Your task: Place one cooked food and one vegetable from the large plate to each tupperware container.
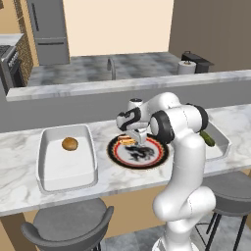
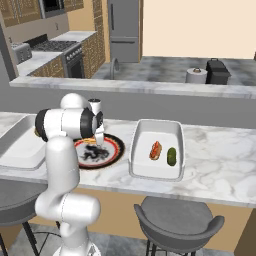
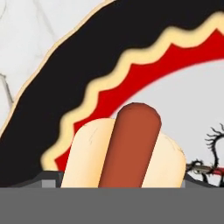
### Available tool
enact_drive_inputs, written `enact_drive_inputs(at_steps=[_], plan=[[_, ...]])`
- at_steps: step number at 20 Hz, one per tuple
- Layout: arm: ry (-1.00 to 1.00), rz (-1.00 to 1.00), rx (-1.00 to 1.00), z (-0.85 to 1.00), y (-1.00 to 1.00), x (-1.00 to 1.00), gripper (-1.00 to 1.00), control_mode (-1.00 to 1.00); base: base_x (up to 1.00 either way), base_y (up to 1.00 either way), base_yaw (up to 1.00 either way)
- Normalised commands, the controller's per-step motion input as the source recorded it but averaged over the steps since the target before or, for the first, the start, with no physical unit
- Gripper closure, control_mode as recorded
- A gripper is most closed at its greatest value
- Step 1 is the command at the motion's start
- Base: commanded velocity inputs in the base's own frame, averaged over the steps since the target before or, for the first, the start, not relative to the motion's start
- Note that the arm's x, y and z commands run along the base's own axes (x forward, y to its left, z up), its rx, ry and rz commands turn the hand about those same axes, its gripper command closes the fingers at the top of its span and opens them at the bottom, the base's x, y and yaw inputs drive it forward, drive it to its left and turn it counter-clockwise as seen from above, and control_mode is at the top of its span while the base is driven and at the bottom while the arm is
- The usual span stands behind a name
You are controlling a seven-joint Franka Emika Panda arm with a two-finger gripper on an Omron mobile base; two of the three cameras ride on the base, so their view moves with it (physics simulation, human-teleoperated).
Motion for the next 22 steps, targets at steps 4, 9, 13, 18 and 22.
enact_drive_inputs(at_steps=[4, 9, 13, 18, 22], plan=[[-0.01, 0.0, 0.0, 0.09, 0.0, -0.06, 1.0, -1.0, 0.0, 0.0, 0.0], [-0.05, 0.1, 0.0, 0.38, 0.09, -0.24, 1.0, -1.0, 0.0, 0.0, 0.0], [-0.11, 0.11, 0.0, 0.42, 0.04, -0.32, 1.0, -1.0, 0.0, 0.0, 0.0], [-0.08, 0.28, 0.01, 0.3, 0.13, -0.43, 1.0, -1.0, 0.0, 0.0, 0.0], [-0.02, 0.45, 0.0, 0.43, 0.4, -0.57, 1.0, -1.0, 0.0, 0.0, 0.0]])
